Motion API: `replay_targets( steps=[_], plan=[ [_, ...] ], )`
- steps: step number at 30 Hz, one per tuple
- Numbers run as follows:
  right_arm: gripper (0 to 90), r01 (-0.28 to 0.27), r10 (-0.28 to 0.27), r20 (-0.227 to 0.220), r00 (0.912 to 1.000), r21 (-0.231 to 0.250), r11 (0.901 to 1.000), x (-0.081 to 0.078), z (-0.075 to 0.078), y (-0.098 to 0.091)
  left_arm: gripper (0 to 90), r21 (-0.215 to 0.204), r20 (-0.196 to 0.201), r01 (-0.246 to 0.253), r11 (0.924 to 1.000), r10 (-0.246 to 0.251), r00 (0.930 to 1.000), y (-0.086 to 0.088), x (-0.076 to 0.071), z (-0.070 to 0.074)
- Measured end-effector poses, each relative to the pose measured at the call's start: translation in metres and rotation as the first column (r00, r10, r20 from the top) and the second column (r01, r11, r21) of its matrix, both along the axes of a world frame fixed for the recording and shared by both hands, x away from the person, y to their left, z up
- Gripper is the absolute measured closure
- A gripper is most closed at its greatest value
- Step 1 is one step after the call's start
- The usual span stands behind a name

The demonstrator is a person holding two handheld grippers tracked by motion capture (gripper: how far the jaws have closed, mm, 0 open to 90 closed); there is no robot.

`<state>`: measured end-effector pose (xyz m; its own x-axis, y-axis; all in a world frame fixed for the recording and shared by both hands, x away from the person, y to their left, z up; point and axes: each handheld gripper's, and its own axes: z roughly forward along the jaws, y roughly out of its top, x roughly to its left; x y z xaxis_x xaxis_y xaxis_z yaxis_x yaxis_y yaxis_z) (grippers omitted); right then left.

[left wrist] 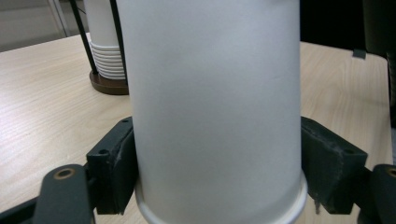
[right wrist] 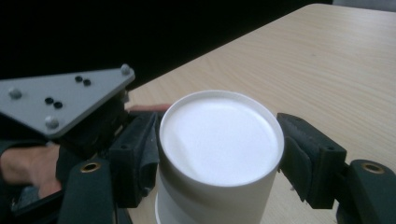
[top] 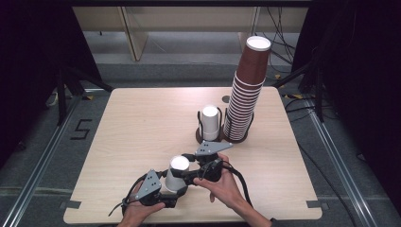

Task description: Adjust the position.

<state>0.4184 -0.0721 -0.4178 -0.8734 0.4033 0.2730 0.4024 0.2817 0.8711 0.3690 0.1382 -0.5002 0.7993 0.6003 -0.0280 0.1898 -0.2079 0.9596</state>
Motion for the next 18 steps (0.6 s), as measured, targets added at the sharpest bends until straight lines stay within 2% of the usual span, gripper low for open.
replay_targets(
  steps=[1,3,5,8,9,11,12,13,14,15,16,17,18],
  plan=[
    [30.7,-0.026,0.027,0.017,0.9995,-0.022,0.9994,0.001,0.001,-0.002,22.8,0.026,0.009,0.003,0.9997,-0.003,1.0,0.001,-0.001,0.001],
    [26.7,-0.003,0.005,0.039,0.9992,-0.046,0.9989,0.001,0.004,-0.008,23.6,0.053,0.018,0.01,0.9985,-0.011,0.9998,0.001,-0.002,0.003],
    [22.0,-0.037,0.037,0.01,0.9993,-0.062,0.9974,0.002,0.005,-0.012,24.0,0.065,0.025,0.03,0.9974,-0.031,0.9992,0.001,-0.003,0.003],
    [20.8,-0.064,0.065,0.002,0.9979,-0.086,0.9942,0.003,0.005,-0.019,24.1,0.11,0.027,0.066,0.9918,-0.07,0.9972,0.0,-0.004,0.004],
    [18.9,-0.075,0.075,-0.003,0.9972,-0.082,0.9938,0.004,0.005,-0.021,24.1,0.139,0.035,0.082,0.9869,-0.087,0.9956,-0.001,-0.005,0.005],
    [17.8,-0.129,0.128,-0.018,0.9917,-0.108,0.9857,0.005,0.005,-0.025,24.0,0.169,0.026,0.108,0.9796,-0.114,0.9931,-0.001,-0.007,0.007],
    [17.8,-0.131,0.129,-0.026,0.9913,-0.105,0.9858,0.004,0.005,-0.026,24.0,0.187,0.02,0.122,0.9748,-0.128,0.9915,-0.001,-0.008,0.007],
    [17.6,-0.17,0.167,-0.028,0.9855,-0.121,0.9781,0.005,0.005,-0.027,24.0,0.199,0.015,0.131,0.9711,-0.137,0.9905,-0.002,-0.008,0.007],
    [17.3,-0.173,0.169,-0.042,0.9847,-0.142,0.9745,0.003,0.005,-0.029,24.0,0.229,0.01,0.143,0.9628,-0.149,0.9888,-0.002,-0.009,0.007],
    [17.3,-0.185,0.18,-0.048,0.9825,-0.147,0.9716,0.002,0.004,-0.029,24.0,0.243,0.007,0.15,0.9584,-0.156,0.9877,-0.003,-0.009,0.007],
    [17.2,-0.204,0.196,-0.062,0.9787,-0.167,0.9647,0.0,0.003,-0.03,24.1,0.243,0.007,0.15,0.9584,-0.156,0.9877,-0.003,-0.009,0.007],
    [16.7,-0.214,0.209,-0.046,0.9768,-0.177,0.9607,0.0,0.001,-0.03,24.1,0.265,0.0,0.168,0.9495,-0.175,0.9846,-0.004,-0.009,0.007],
    [16.4,-0.215,0.209,-0.05,0.9766,-0.181,0.9596,-0.001,0.0,-0.03,24.0,0.27,-0.007,0.182,0.9454,-0.187,0.9823,-0.005,-0.01,0.006]
  ],
)
